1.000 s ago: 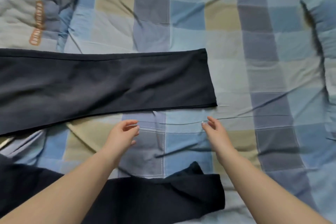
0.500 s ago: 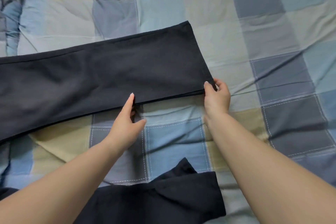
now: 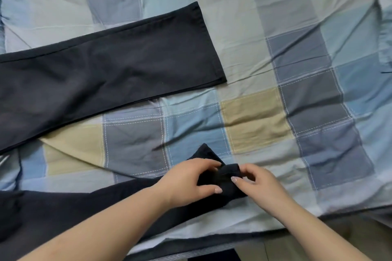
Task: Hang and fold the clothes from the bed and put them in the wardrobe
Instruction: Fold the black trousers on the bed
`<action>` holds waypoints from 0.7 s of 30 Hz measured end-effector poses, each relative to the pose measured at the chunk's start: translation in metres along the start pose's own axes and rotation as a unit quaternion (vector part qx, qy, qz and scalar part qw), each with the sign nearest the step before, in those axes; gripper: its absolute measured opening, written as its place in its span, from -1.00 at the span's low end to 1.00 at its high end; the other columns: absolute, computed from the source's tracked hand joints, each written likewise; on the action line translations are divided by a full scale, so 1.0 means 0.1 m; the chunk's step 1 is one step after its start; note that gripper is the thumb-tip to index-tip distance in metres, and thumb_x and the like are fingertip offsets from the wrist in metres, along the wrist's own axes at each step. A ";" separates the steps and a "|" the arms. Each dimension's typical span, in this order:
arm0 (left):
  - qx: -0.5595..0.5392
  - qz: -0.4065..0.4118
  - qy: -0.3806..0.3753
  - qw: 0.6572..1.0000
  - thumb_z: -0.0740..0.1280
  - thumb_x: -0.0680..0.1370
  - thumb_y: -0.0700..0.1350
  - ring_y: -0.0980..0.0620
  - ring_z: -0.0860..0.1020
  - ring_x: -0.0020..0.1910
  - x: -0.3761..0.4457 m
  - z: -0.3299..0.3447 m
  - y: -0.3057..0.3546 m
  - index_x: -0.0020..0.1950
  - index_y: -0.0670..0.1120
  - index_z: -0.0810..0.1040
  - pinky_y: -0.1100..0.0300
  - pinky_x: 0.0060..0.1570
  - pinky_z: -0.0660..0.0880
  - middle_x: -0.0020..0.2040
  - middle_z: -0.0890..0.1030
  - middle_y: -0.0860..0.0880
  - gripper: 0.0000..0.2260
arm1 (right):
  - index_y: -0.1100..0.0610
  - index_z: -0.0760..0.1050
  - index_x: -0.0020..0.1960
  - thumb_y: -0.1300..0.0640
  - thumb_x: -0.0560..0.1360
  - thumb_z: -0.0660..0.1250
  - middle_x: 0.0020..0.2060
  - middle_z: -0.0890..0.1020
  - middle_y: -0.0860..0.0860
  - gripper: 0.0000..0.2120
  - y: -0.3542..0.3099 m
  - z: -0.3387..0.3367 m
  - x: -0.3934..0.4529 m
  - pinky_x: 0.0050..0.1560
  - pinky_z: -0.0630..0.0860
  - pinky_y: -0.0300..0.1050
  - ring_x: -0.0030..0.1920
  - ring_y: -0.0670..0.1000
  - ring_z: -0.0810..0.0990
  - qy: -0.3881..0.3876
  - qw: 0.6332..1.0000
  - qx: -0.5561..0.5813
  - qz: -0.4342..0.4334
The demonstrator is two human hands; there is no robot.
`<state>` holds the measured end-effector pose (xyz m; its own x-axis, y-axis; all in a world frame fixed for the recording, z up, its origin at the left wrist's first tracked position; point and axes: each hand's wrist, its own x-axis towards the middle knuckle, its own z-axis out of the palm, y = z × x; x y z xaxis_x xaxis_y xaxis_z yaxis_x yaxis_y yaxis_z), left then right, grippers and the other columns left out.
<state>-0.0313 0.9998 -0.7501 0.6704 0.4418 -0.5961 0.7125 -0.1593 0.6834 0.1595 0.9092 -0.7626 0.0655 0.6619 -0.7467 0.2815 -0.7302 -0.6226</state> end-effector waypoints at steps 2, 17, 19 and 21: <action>0.005 0.013 -0.009 1.000 0.42 0.47 0.09 0.17 0.43 0.24 -0.01 0.01 0.09 0.40 0.04 0.39 0.40 0.17 0.29 0.26 0.51 0.17 -0.47 | 0.00 0.60 -0.11 0.18 0.46 0.41 -0.20 0.68 -0.06 -0.92 -0.09 0.03 -0.07 -0.02 0.54 -0.13 -0.13 -0.07 0.63 0.045 0.997 0.050 -0.036; -0.002 -0.006 0.193 0.981 0.44 0.48 -0.08 0.02 0.54 -0.22 0.01 -1.02 0.12 -0.09 -0.19 0.59 0.08 -0.15 0.46 -0.20 0.62 -0.07 -0.82 | 0.08 0.53 0.01 0.02 0.48 0.27 -0.20 0.66 0.08 -0.82 -0.33 0.02 -0.05 -0.01 0.49 -0.02 -0.14 0.04 0.61 0.012 0.987 -0.107 -0.118; 0.106 0.026 0.233 0.966 0.41 0.49 0.01 -0.02 0.53 -0.16 0.16 -1.04 0.21 -0.08 -0.13 0.57 0.10 -0.15 0.44 -0.19 0.60 -0.02 -0.80 | 0.08 0.54 -0.04 0.05 0.49 0.27 -0.31 0.67 -0.02 -0.86 -0.26 -0.09 -0.12 -0.22 0.48 -0.13 -0.29 -0.10 0.60 0.045 0.994 0.030 -0.096; 0.229 0.032 0.202 0.952 0.35 0.52 0.04 -0.08 0.54 -0.02 0.34 -0.99 0.28 0.03 -0.07 0.55 0.06 -0.10 0.46 -0.06 0.62 -0.03 -0.80 | 0.07 0.51 -0.17 0.10 0.54 0.29 -0.49 0.56 -0.17 -0.87 -0.11 -0.14 -0.12 -0.34 0.37 -0.26 -0.44 -0.23 0.47 0.054 0.996 0.006 -0.069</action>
<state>-0.0090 1.0976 -0.7099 0.6470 0.7074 -0.2846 0.7503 -0.5243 0.4027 0.1689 0.9113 -0.7439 0.1301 0.7695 -0.6252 0.2828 -0.6332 -0.7205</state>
